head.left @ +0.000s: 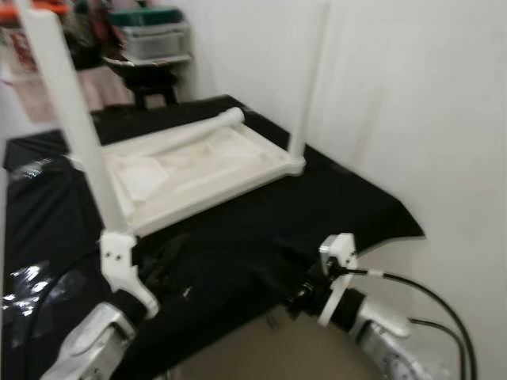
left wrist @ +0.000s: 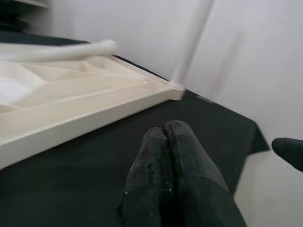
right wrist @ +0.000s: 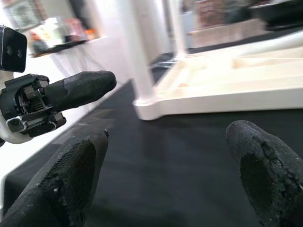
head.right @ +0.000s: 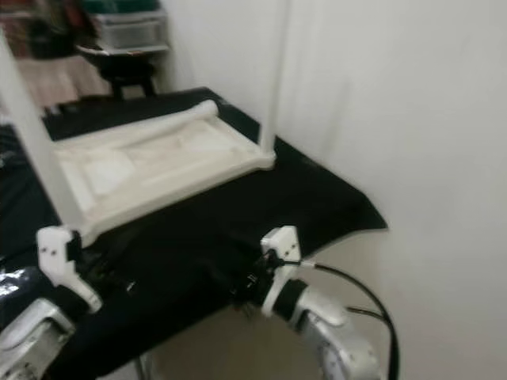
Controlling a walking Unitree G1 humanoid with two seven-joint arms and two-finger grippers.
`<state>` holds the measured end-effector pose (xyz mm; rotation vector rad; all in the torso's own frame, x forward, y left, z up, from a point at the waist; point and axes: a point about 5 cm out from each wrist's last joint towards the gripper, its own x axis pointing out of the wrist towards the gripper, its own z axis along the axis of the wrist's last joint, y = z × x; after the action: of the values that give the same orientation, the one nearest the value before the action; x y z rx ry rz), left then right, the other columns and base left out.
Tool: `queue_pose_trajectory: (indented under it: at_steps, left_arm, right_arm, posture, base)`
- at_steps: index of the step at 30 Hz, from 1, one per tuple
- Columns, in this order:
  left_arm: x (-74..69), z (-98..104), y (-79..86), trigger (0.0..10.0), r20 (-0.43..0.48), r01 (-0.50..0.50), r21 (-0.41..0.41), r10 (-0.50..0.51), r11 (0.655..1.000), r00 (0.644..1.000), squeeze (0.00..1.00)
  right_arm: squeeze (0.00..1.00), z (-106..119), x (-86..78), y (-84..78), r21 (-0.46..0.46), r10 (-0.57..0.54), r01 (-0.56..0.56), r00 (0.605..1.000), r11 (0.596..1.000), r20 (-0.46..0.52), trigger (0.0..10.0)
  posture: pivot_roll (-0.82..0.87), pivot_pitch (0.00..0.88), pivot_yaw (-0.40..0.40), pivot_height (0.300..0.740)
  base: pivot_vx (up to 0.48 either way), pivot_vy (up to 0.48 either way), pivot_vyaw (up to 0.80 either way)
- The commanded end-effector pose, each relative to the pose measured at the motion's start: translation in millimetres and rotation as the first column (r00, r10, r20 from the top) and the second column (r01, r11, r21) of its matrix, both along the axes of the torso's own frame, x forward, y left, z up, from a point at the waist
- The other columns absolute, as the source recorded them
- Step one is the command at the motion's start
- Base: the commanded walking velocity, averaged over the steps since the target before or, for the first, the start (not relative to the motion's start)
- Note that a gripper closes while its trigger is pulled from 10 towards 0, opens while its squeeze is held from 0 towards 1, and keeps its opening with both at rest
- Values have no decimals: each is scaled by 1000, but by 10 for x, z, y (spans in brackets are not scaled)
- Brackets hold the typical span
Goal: Building children table
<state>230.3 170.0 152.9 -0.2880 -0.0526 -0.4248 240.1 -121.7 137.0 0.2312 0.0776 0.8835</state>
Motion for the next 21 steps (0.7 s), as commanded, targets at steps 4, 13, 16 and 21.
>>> queue_pose_trajectory:
  at_steps: [4, 13, 16, 21]
  left_arm:
    - [-3, -30, -27, 10000, -12, 15, 6, -15, 1000, 1000, 0]
    - [-5, -37, -26, 10000, -13, 15, 8, -15, 1000, 1000, 0]
    - [-8, -38, -14, 10000, -12, 12, -7, -12, 1000, 1000, 0]
    - [-12, -33, -13, 10000, -11, 13, -3, -13, 1000, 1000, 0]
  right_arm:
    - [0, 13, 11, -31, 1, -7, 7, 1000, 1000, 7, 10000]
    - [0, 2, 8, -26, 2, -4, 4, 1000, 1000, 2, 10000]
    - [0, -3, 6, -13, 5, -2, 2, 1000, 1000, 1, 10000]
    - [0, 5, 6, -7, 15, -2, 2, 1000, 1000, -2, 10000]
  posture:
    - [-3, 0, -44, 740]
    - [1, 0, -46, 740]
    - [6, 0, -44, 740]
    - [9, 0, -43, 740]
  base:
    - [0, 0, 800]
    - [0, 0, 800]
    - [0, 0, 800]
    - [0, 0, 800]
